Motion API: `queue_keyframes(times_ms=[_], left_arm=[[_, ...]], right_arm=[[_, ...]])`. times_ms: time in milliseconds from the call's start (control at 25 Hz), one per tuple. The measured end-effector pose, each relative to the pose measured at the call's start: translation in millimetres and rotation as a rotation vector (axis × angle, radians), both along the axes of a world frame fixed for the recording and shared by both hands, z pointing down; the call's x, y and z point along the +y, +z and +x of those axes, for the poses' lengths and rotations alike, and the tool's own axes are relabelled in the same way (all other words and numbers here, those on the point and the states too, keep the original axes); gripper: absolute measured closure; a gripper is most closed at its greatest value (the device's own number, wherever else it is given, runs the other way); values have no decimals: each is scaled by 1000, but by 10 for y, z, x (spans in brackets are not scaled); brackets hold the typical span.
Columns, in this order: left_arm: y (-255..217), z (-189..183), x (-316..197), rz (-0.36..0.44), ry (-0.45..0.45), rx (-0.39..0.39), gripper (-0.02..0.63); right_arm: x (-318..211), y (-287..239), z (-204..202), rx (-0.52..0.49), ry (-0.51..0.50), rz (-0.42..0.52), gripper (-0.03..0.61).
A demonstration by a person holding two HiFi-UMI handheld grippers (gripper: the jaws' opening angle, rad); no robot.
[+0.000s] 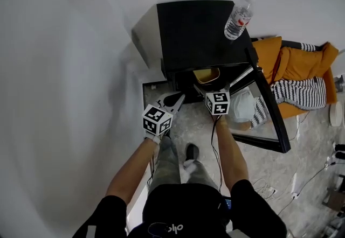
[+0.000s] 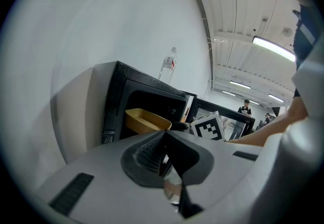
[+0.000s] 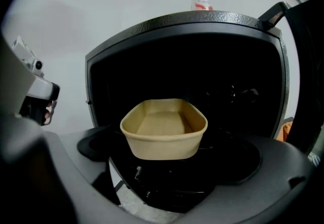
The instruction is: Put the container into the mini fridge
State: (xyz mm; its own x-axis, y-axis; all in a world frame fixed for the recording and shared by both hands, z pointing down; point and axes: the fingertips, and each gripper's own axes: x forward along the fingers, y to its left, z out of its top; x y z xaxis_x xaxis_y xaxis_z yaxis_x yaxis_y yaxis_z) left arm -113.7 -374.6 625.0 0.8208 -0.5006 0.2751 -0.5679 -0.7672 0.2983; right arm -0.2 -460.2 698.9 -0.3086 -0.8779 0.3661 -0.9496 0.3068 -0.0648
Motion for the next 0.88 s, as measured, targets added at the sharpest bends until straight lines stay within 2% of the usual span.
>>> queue_keyframes(times_ms=[440, 680, 880], left_arm=[[-147, 71, 150, 19, -14, -8, 607], [-276, 111, 360, 31, -36, -4, 607], [-413, 144, 550, 47, -62, 12, 607]], right_arm=[[525, -228, 222, 22, -1, -6, -11], [961, -469, 188, 5, -53, -24, -5], [1316, -735, 175, -9, -76, -9, 66]])
